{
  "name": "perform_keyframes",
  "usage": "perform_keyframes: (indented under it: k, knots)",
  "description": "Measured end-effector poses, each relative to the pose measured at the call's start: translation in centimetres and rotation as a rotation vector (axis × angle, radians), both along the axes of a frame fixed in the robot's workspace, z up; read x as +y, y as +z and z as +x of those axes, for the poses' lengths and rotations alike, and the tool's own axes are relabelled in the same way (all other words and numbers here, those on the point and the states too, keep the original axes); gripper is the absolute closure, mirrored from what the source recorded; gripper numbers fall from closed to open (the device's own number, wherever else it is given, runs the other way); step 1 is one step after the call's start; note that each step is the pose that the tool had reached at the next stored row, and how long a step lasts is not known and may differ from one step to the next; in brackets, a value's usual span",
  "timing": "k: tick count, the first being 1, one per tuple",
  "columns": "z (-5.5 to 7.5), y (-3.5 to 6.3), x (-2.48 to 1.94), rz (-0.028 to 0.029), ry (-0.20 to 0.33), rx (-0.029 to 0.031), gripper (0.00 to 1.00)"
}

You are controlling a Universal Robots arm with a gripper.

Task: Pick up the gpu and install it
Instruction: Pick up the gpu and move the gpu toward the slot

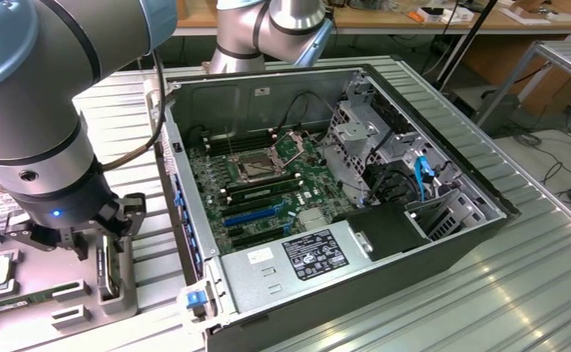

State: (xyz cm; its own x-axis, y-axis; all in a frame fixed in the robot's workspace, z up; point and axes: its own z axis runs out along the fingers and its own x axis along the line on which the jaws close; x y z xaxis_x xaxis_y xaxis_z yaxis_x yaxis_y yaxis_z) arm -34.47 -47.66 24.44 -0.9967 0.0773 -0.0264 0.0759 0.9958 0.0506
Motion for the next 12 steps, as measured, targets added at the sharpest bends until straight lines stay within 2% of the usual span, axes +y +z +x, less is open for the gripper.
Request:
perform_keyframes:
  k: [1, 2, 3, 12]
  knots:
    - [0.00, 0.00, 0.00, -0.0001, 0.000, 0.0001, 0.53]
    - [0.00, 0.00, 0.00, 0.0000, 0.000, 0.0000, 0.53]
    - [0.00, 0.00, 0.00, 0.0000, 0.000, 0.0000, 0.62]
    - [0.20, 0.00, 0.00, 0.0000, 0.000, 0.0001, 0.62]
